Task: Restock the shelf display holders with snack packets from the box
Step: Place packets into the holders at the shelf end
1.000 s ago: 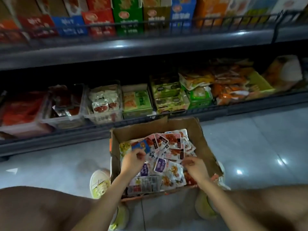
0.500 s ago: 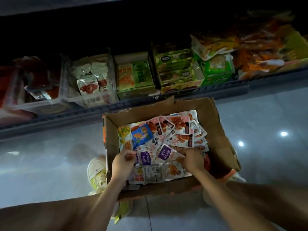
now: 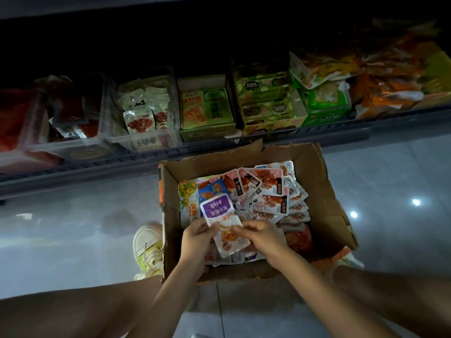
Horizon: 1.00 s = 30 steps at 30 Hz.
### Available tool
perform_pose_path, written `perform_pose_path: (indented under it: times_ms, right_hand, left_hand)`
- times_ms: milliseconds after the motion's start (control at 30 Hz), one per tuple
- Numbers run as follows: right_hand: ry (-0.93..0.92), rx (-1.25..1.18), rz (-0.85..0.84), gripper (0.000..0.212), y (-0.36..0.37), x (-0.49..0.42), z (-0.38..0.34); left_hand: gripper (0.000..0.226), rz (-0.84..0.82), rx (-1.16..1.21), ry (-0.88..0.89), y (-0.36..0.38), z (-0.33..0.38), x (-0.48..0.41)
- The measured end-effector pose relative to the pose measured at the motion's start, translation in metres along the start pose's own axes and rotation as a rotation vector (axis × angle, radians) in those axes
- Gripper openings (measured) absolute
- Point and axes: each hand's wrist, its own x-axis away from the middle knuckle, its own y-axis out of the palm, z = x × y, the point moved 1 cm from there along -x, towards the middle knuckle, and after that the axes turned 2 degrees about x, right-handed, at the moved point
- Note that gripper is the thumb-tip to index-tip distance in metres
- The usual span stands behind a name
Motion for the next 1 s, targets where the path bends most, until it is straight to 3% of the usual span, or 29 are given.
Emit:
perform_pose_path:
  times_ms: [167,367,467,533,633,700,767,867,1000]
  right_hand:
    - [-0.089,0.668,0.42,0.026,-0.014,-0.049,0.024]
    - [-0.037,0.88,0.721,0.047,0.016,-0.081,0.042]
    - [-0.083,0.994,0.7,0.019,0.014,-0.085,0.041]
    - [-0.12,1.047,0.712,0.013,0.004,-0.081,0.04]
    - [-0.424,1.072,0.671,0.007,-0.005,-0.073,0.034]
    - [-0.622,1.093,0.461,0.021,0.005,-0.071,0.027]
    - [-0.592,1.126,0.279,0.045,0.017,-0.078,0.024]
    - [-0.481,1.072,0.265,0.061,0.024,-0.087,0.027]
    - [-0.507,1.368,0.206,0.065,0.028,-0.084,0.039]
  left_hand:
    - [0.011,0.165,-0.187,0.196,-0.023,0.017,-0.007]
    - [0.016,0.216,-0.403,0.286,-0.031,0.022,-0.011]
    - [0.019,0.227,-0.404,0.288,-0.035,0.025,-0.011]
    - [0.02,0.227,-0.399,0.299,-0.038,0.03,-0.011]
    - [0.021,0.248,-0.41,0.317,-0.04,0.037,-0.007]
    - [0.022,0.26,-0.374,0.323,-0.041,0.042,-0.003]
    - [0.022,0.26,-0.306,0.316,-0.044,0.045,0.0]
    - [0.017,0.248,-0.226,0.283,-0.052,0.048,0.0]
    - [0.019,0.252,-0.141,0.2,-0.063,0.042,-0.004]
